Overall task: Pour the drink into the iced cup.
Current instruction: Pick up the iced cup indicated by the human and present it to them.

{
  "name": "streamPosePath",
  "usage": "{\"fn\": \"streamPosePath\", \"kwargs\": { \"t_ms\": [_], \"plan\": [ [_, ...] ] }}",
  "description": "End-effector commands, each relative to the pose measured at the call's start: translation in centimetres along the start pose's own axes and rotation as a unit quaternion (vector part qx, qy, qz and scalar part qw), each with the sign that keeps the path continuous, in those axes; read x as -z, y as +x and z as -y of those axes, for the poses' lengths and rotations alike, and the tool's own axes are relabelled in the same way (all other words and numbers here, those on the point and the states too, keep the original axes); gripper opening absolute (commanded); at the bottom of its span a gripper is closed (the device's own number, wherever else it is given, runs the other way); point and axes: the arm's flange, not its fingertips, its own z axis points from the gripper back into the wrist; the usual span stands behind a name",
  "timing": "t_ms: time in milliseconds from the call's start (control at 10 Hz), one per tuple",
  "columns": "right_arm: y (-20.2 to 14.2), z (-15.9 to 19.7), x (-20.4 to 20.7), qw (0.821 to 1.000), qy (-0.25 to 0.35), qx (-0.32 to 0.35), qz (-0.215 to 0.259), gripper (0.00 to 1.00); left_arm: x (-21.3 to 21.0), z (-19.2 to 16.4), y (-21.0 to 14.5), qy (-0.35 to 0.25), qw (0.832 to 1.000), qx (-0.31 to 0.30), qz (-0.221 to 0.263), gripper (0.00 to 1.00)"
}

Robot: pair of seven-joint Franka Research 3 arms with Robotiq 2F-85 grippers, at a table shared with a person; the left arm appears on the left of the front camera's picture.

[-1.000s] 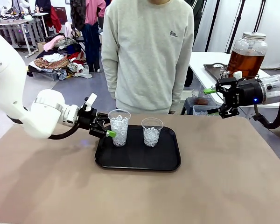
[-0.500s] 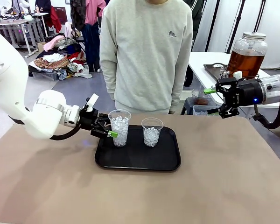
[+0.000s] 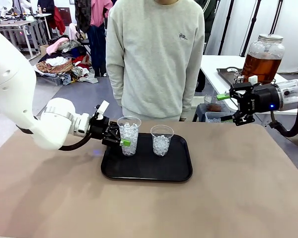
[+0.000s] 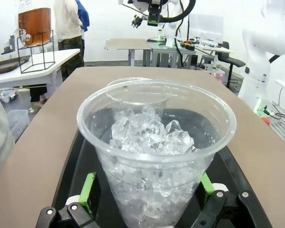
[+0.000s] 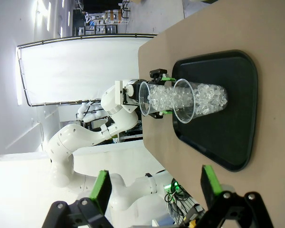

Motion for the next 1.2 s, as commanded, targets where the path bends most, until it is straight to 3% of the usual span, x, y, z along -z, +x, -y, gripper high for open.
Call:
{"fn": "streamPosePath", "kwargs": {
  "t_ms": [0,100,300,800,1100],
  "plan": [
    [0.0,-0.1,0.0,1.0,0.001,-0.002,0.0,1.0,0.6,0.1,0.3,0.009,1.0,-0.001,0.009,1.0],
    [0.0,-0.1,0.0,1.0,0.001,-0.002,0.0,1.0,0.8,0.1,0.3,0.006,1.0,-0.001,0.006,1.0],
    [0.0,-0.1,0.0,1.0,0.001,-0.002,0.0,1.0,1.0,0.0,0.2,0.005,1.0,0.003,0.005,0.61],
    [0.0,-0.1,0.0,1.0,0.001,-0.002,0.0,1.0,1.2,0.9,1.0,0.005,0.999,0.016,0.031,0.61],
    [0.0,-0.1,0.0,1.0,0.001,-0.002,0.0,1.0,0.3,1.3,3.6,0.031,0.998,0.035,0.035,0.61]
  ]
}}
